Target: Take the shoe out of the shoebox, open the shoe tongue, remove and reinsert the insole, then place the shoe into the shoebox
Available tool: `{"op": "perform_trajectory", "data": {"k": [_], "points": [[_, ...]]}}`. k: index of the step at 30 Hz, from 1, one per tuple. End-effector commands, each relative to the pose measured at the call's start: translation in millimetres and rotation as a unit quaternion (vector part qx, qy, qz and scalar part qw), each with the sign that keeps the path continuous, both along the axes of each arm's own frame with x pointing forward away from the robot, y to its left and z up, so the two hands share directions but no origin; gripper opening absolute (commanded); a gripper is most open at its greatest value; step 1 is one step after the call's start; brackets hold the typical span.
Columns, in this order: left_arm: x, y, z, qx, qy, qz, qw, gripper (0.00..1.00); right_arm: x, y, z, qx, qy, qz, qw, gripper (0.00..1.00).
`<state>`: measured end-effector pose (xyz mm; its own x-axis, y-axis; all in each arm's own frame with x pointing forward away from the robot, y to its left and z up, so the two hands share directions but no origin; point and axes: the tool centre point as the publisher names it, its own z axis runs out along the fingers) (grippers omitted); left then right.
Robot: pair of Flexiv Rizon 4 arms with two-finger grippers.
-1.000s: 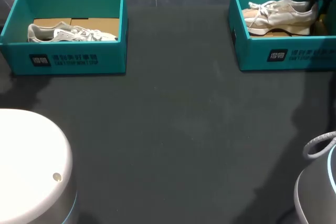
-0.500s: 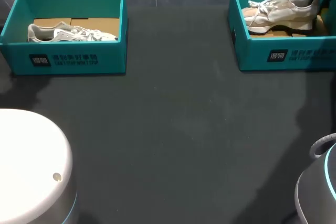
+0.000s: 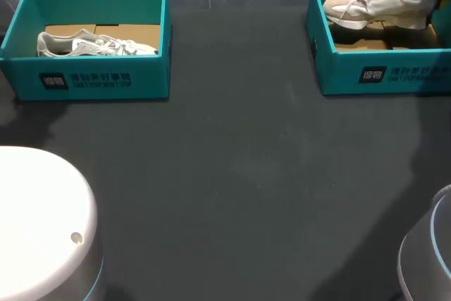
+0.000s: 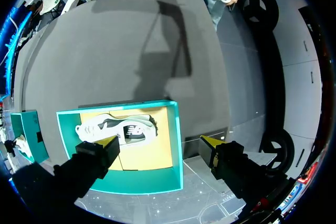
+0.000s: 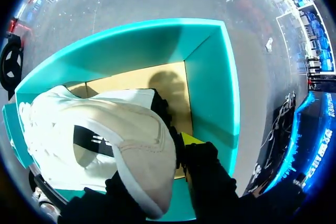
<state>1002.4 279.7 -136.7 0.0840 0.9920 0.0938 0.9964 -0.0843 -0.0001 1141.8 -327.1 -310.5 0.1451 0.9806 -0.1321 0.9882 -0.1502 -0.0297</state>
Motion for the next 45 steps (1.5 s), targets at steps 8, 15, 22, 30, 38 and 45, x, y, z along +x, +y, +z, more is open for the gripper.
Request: {"op": "perform_trajectory", "data": {"k": [8, 15, 22, 30, 38, 45], "points": [[0.4, 0.3, 0.2, 0.001, 0.000, -0.001, 1.000, 1.00, -2.4, -16.5, 20.8, -0.006, 0.001, 0.010, 1.000, 0.00], [0.4, 0.3, 0.2, 0.001, 0.000, -0.001, 1.000, 1.00, -2.8, -21.1, 42.4, -0.008, -0.001, 0.015, 1.000, 0.00], [0.4, 0.3, 0.2, 0.001, 0.000, -0.001, 1.000, 1.00, -4.7, -20.1, 67.1, -0.011, -0.003, 0.024, 1.000, 0.00], [0.4, 0.3, 0.2, 0.001, 0.000, -0.001, 1.000, 1.00, -11.8, -15.9, 110.5, -0.020, -0.022, 0.029, 0.999, 0.00], [0.4, 0.3, 0.2, 0.001, 0.000, -0.001, 1.000, 1.00, -25.8, -10.2, 164.2, -0.020, -0.031, 0.037, 0.999, 0.00], [0.4, 0.3, 0.2, 0.001, 0.000, -0.001, 1.000, 1.00, -47.1, 5.8, 195.3, -0.027, -0.030, 0.035, 0.999, 0.00]]}}
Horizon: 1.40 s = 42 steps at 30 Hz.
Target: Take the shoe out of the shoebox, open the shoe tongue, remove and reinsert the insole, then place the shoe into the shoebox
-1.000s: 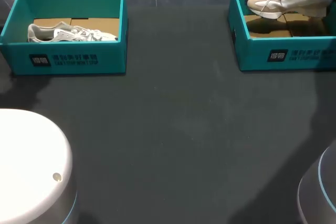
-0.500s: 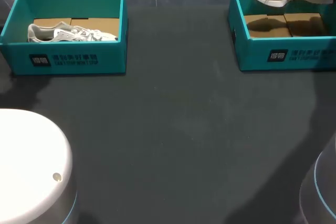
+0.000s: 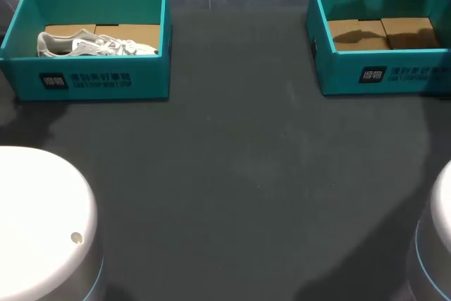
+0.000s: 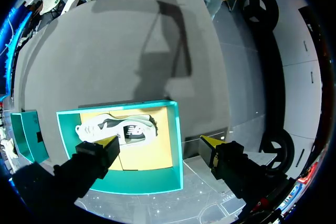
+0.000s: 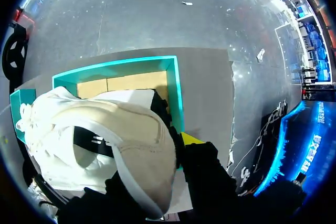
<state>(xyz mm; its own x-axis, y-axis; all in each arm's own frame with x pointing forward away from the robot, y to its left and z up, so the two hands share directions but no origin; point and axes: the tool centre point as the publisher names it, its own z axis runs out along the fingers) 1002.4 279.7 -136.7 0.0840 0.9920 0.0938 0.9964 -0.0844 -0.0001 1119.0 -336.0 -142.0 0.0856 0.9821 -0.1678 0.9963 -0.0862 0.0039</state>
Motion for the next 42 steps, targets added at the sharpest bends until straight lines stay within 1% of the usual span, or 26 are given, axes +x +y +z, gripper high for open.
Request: {"op": "perform_trajectory", "data": {"k": [1, 6, 11, 16, 17, 19, 25, 27, 31, 35, 39, 42], "points": [[0.4, 0.3, 0.2, 0.001, 0.000, -0.001, 1.000, 1.00, -28.3, 18.9, 29.6, -0.007, -0.016, 0.002, 1.000, 0.00], [0.4, 0.3, 0.2, 0.001, 0.000, -0.001, 1.000, 1.00, -49.8, 43.1, 38.8, -0.010, -0.013, 0.003, 1.000, 0.00], [0.4, 0.3, 0.2, 0.001, 0.000, -0.001, 1.000, 1.00, -77.0, 75.8, 47.6, -0.015, -0.021, 0.004, 1.000, 0.00], [0.4, 0.3, 0.2, 0.001, 0.000, -0.001, 1.000, 1.00, -106.7, 109.5, 47.7, -0.023, -0.024, 0.005, 0.999, 0.00], [0.4, 0.3, 0.2, 0.001, 0.000, -0.001, 1.000, 1.00, -113.1, 117.1, 47.3, -0.023, -0.035, 0.008, 0.999, 0.00], [0.4, 0.3, 0.2, 0.001, 0.000, -0.001, 1.000, 1.00, -127.9, 131.4, 44.4, -0.026, -0.032, 0.005, 0.999, 0.00], [0.4, 0.3, 0.2, 0.001, 0.000, -0.001, 1.000, 1.00, -170.3, 175.6, 37.6, -0.032, -0.048, -0.001, 0.998, 0.00], [0.4, 0.3, 0.2, 0.001, 0.000, -0.001, 1.000, 1.00, -184.2, 190.2, 33.5, -0.033, -0.058, 0.000, 0.998, 0.00], [0.4, 0.3, 0.2, 0.001, 0.000, -0.001, 1.000, 1.00, -208.9, 217.7, 23.2, -0.034, -0.057, -0.001, 0.998, 0.00], [0.4, 0.3, 0.2, 0.001, 0.000, -0.001, 1.000, 1.00, -230.8, 240.4, 14.9, -0.033, -0.075, 0.009, 0.997, 0.00], [0.4, 0.3, 0.2, 0.001, 0.000, -0.001, 1.000, 1.00, -249.3, 261.5, 8.4, -0.032, -0.074, 0.009, 0.997, 0.00], [0.4, 0.3, 0.2, 0.001, 0.000, -0.001, 1.000, 1.00, -261.2, 273.3, 1.5, -0.032, -0.074, 0.009, 0.997, 0.00]]}}
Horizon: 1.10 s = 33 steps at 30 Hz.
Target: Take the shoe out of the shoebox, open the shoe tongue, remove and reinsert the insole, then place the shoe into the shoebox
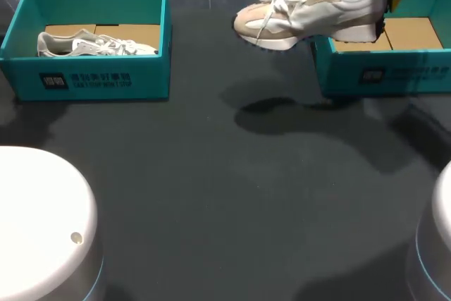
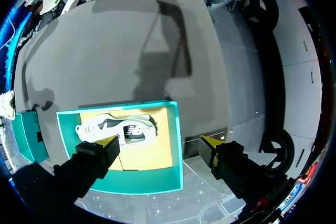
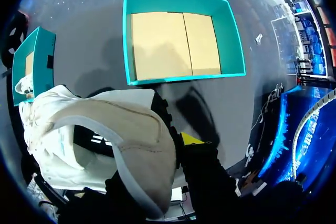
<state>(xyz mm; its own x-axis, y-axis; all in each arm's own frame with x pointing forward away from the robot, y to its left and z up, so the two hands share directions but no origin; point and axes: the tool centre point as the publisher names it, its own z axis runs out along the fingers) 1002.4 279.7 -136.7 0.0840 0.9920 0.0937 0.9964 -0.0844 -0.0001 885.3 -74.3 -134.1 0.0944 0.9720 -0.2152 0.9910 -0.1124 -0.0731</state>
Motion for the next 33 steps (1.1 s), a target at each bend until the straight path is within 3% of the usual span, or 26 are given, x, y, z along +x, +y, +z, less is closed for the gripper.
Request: {"op": "perform_trajectory", "data": {"k": [1, 21, 26, 33], "points": [[0.4, 0.3, 0.2, 0.001, 0.000, -0.001, 1.000, 1.00, -31.4, 17.1, -7.9, -0.012, -0.116, 0.023, 0.993, 0.00], [0.4, 0.3, 0.2, 0.001, 0.000, -0.001, 1.000, 1.00, -115.6, 106.0, -61.8, -0.001, -0.109, 0.014, 0.994, 0.00], [0.4, 0.3, 0.2, 0.001, 0.000, -0.001, 1.000, 1.00, -123.6, 129.3, -79.5, 0.033, -0.087, 0.036, 0.995, 0.00], [0.4, 0.3, 0.2, 0.001, 0.000, -0.001, 1.000, 1.00, -123.6, 129.3, -79.5, 0.033, -0.087, 0.036, 0.995, 0.00]]}}
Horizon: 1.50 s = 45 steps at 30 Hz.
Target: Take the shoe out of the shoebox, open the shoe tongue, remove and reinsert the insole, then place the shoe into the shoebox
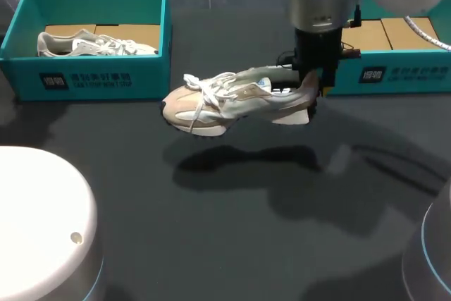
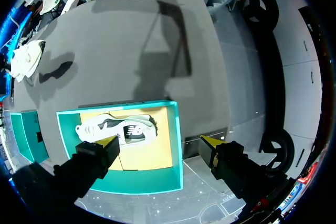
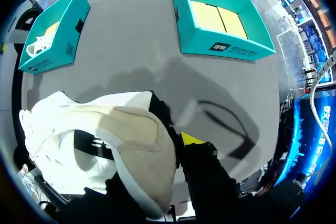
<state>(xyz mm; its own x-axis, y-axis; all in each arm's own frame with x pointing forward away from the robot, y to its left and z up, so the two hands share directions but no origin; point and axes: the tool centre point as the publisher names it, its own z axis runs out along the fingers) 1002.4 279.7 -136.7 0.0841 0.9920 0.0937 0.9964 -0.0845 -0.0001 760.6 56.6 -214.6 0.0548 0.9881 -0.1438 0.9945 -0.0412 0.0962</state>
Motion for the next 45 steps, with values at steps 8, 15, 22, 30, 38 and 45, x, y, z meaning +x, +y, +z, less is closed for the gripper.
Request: {"op": "perform_trajectory", "data": {"k": [8, 15, 22, 30, 38, 45], "points": [[0.4, 0.3, 0.2, 0.001, 0.000, -0.001, 1.000, 1.00, 1.1, -1.6, 1.0, 0.003, 0.001, 0.000, 1.000, 0.00], [0.4, 0.3, 0.2, 0.001, 0.000, -0.001, 1.000, 1.00, -29.7, 5.8, -24.2, -0.022, 0.017, -0.003, 1.000, 0.00], [0.4, 0.3, 0.2, 0.001, 0.000, -0.001, 1.000, 1.00, -69.4, 12.1, -66.1, -0.009, 0.014, -0.007, 1.000, 0.00], [0.4, 0.3, 0.2, 0.001, 0.000, -0.001, 1.000, 1.00, -84.7, 14.5, -110.3, -0.007, 0.030, -0.011, 0.999, 0.00], [0.4, 0.3, 0.2, 0.001, 0.000, -0.001, 1.000, 1.00, -86.6, 5.9, -137.3, -0.002, 0.035, -0.008, 0.999, 0.00], [0.4, 0.3, 0.2, 0.001, 0.000, -0.001, 1.000, 1.00, -79.6, 5.3, -155.8, 0.008, 0.042, 0.010, 0.999, 0.00]]}}
